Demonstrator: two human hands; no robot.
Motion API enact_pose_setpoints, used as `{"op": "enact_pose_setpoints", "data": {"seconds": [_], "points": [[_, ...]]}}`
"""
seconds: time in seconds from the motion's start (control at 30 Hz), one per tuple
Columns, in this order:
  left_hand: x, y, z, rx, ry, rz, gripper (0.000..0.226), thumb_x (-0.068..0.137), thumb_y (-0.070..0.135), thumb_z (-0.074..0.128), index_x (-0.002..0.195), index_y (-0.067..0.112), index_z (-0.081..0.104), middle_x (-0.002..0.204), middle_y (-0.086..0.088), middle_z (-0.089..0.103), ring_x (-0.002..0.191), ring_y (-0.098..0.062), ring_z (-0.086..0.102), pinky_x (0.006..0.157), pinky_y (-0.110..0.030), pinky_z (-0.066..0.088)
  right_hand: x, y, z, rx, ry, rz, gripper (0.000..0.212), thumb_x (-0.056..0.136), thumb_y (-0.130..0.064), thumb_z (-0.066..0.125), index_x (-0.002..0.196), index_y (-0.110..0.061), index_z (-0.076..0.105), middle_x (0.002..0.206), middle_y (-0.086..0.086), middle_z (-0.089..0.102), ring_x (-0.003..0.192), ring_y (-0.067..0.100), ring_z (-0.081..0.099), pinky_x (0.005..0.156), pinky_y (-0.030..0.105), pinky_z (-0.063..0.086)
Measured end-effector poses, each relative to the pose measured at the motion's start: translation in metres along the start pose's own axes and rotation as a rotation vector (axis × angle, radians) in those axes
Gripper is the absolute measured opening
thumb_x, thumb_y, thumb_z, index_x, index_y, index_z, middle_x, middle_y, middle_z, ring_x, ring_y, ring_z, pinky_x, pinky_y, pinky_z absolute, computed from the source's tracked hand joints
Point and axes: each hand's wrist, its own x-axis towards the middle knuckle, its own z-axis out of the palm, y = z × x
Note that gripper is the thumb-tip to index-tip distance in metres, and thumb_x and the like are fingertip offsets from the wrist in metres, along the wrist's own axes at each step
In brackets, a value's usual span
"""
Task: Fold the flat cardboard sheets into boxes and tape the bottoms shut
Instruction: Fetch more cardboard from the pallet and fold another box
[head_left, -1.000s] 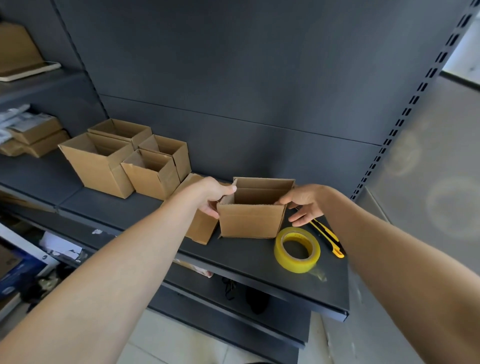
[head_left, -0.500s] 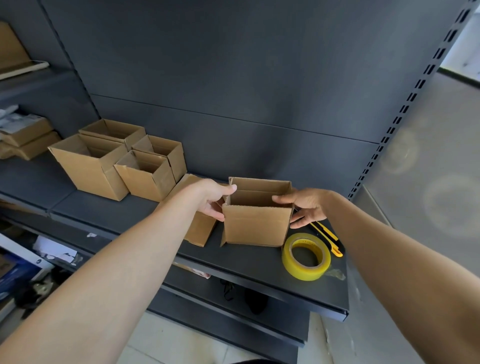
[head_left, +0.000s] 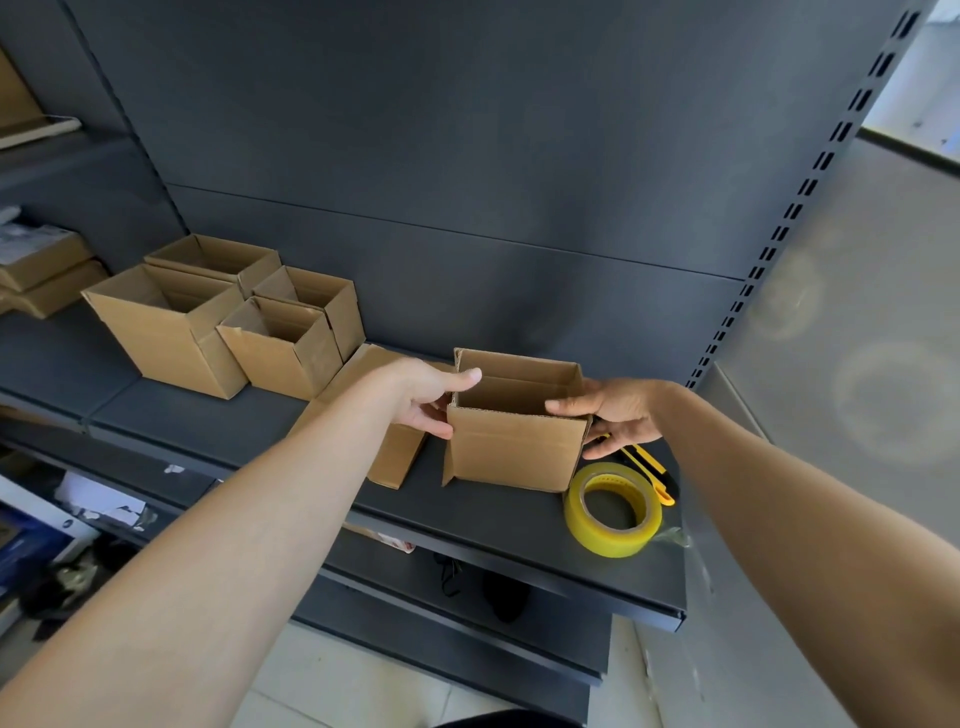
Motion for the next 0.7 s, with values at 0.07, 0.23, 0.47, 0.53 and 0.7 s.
{"op": "enact_pose_setpoints", "data": {"seconds": [0.07, 0.23, 0.47, 0.53, 0.7], "points": [[-0.002, 0.0, 0.0, -0.011, -0.053, -0.006, 0.082, 0.07, 0.037, 0.078, 0.138, 0.01, 0.041, 0.14, -0.013, 0.043, 0.09, -0.026, 0.067, 0.075, -0.032, 0.059, -0.002, 0.0, -0.002, -0.023, -0.039, 0.013, 0.098, 0.059, -0.027, 0.083, 0.143, -0.03, 0.032, 0.14, 0.01, 0.046, 0.121, 0.033, 0.051, 0.097, 0.048, 0.048], [-0.008, -0.002, -0.001, -0.063, -0.139, -0.048, 0.068, 0.071, 0.027, 0.078, 0.128, 0.006, 0.048, 0.131, -0.016, 0.048, 0.091, -0.03, 0.066, 0.072, -0.032, 0.059, -0.005, 0.0, 0.0, -0.045, -0.082, 0.051, 0.091, 0.062, -0.027, 0.08, 0.142, -0.025, 0.036, 0.136, 0.01, 0.05, 0.122, 0.033, 0.051, 0.097, 0.047, 0.047], [-0.008, -0.004, -0.001, -0.154, -0.131, -0.051, 0.071, 0.09, 0.049, 0.051, 0.147, 0.015, 0.024, 0.147, -0.022, 0.034, 0.097, -0.036, 0.067, 0.081, -0.037, 0.057, -0.003, 0.007, -0.001, 0.048, -0.025, 0.037, 0.102, 0.059, -0.048, 0.077, 0.146, -0.02, 0.031, 0.144, 0.011, 0.042, 0.125, 0.036, 0.046, 0.103, 0.052, 0.042], [-0.009, -0.004, -0.002, -0.149, -0.131, -0.07, 0.07, 0.092, 0.048, 0.049, 0.147, 0.013, 0.023, 0.144, -0.025, 0.038, 0.097, -0.035, 0.067, 0.083, -0.036, 0.056, -0.003, 0.009, -0.001, 0.056, -0.048, 0.031, 0.106, 0.056, -0.049, 0.078, 0.146, -0.02, 0.03, 0.144, 0.01, 0.042, 0.125, 0.035, 0.046, 0.103, 0.051, 0.042], [-0.006, -0.005, -0.004, -0.088, -0.097, -0.094, 0.054, 0.087, 0.051, 0.053, 0.117, 0.007, 0.046, 0.109, -0.024, 0.064, 0.088, -0.03, 0.069, 0.084, -0.036, 0.056, -0.004, 0.009, -0.001, 0.057, -0.082, 0.016, 0.119, 0.047, -0.049, 0.082, 0.148, -0.021, 0.026, 0.147, 0.011, 0.037, 0.128, 0.035, 0.044, 0.103, 0.049, 0.042]]}}
